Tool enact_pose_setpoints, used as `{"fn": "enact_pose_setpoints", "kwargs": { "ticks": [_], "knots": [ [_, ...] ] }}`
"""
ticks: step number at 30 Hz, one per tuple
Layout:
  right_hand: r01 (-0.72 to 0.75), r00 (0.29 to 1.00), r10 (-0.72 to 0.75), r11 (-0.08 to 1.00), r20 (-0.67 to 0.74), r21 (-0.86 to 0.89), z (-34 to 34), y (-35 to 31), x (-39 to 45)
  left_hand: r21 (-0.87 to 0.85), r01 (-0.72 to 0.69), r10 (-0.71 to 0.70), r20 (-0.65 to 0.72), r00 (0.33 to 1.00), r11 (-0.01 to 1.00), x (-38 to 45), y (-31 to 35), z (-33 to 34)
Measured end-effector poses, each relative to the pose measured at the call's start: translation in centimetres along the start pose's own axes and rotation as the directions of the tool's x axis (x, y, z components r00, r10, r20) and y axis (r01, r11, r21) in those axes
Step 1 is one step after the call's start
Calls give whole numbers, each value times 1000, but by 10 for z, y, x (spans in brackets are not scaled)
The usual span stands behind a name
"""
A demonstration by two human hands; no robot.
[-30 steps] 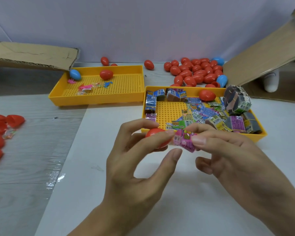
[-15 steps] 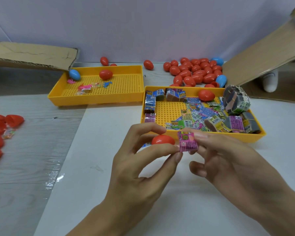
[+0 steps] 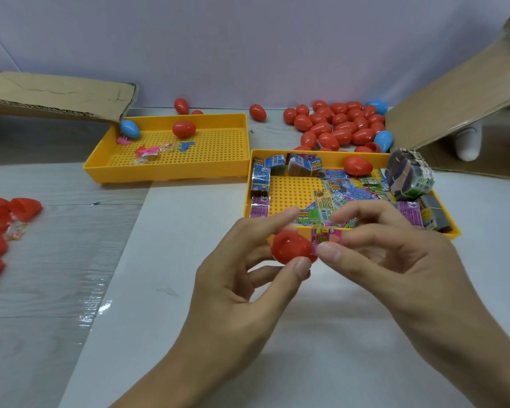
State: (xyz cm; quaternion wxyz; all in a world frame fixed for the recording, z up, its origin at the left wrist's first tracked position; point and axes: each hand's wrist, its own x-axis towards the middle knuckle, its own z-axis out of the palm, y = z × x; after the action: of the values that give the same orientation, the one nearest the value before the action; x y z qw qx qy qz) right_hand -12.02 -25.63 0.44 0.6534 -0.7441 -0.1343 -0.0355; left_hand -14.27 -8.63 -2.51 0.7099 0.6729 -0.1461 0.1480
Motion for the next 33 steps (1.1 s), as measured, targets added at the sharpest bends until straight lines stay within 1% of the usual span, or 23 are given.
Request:
{"fn": "enact_pose_setpoints", "kwargs": {
  "ticks": [3,10,20,22,25,26,28,30,33],
  "knots": [
    [-30,1000,30,1000,4,4,0,0,-1,-16,46,-46,-7,999,999,-1,-1,-1],
    [-88,996,89,996,29,-19,-2,-3,2,44,-29,29,2,1000,999,-1,-2,-2],
    [-107,991,104,994,87,29,-1,-6,1,82,-47,47,5,999,996,-2,-1,-1],
    [-111,988,104,992,114,54,-3,-5,2,83,-49,49,2,999,995,-2,0,-1],
    [-130,982,107,981,155,146,-5,-3,3,80,-38,38,-2,999,996,-1,0,-1],
    [-132,981,109,981,162,145,-6,-3,3,81,-36,37,-3,999,996,-1,0,0],
    [-127,982,114,988,149,85,-5,-3,3,85,-37,38,-6,999,996,-1,0,0],
    [-123,987,119,992,108,35,-4,-3,2,84,-35,35,-6,999,996,-2,0,0],
    [-100,993,99,995,59,19,-2,-3,1,77,-29,29,-1,1000,997,-3,1,-2]
  ]
}}
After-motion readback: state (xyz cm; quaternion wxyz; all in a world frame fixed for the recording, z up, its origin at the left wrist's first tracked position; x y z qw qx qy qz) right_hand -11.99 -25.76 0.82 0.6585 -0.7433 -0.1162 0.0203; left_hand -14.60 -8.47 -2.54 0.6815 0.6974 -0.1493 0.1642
